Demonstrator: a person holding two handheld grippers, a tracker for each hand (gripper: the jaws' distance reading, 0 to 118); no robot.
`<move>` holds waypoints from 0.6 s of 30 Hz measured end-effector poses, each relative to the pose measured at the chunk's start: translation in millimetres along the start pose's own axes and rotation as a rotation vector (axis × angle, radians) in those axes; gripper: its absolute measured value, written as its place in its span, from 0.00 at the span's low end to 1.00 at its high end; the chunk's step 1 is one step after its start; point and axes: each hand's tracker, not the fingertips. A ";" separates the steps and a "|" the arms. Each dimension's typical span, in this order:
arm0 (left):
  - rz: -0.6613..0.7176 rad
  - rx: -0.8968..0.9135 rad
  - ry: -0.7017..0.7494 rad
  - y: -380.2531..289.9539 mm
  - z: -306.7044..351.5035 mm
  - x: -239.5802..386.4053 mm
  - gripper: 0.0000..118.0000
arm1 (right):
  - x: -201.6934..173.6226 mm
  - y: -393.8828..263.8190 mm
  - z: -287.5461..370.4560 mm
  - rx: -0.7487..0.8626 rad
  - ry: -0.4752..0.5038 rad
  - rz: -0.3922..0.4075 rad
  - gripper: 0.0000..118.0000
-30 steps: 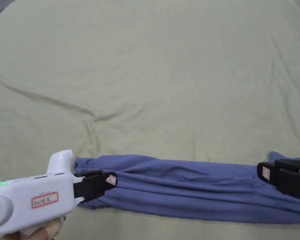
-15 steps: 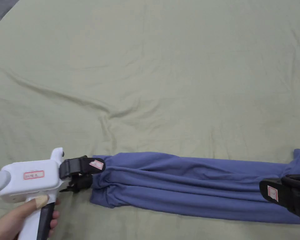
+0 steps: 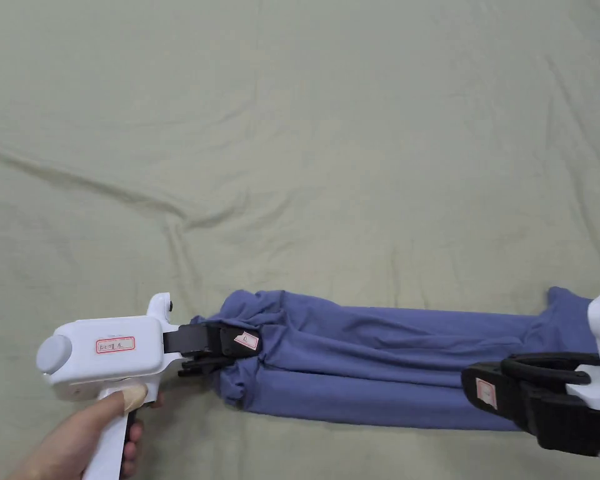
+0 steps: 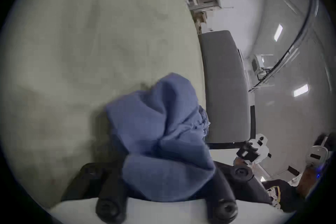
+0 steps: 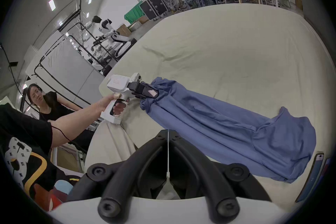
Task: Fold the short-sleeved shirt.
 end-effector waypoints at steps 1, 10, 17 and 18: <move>-0.067 0.011 -0.036 -7.5 4.7 6.9 0.06 | -0.3 -0.4 0.9 -0.002 -0.008 0.001 0.03; -0.078 0.237 0.064 11.2 127.6 8.7 0.06 | -1.7 6.6 6.2 0.017 -0.079 -0.041 0.03; -0.017 0.360 0.292 48.5 209.7 -15.8 0.06 | -24.5 20.1 2.1 0.038 -0.123 -0.008 0.03; -0.021 0.376 0.351 51.1 216.2 -13.5 0.06 | -27.1 20.8 0.1 0.033 -0.142 0.002 0.03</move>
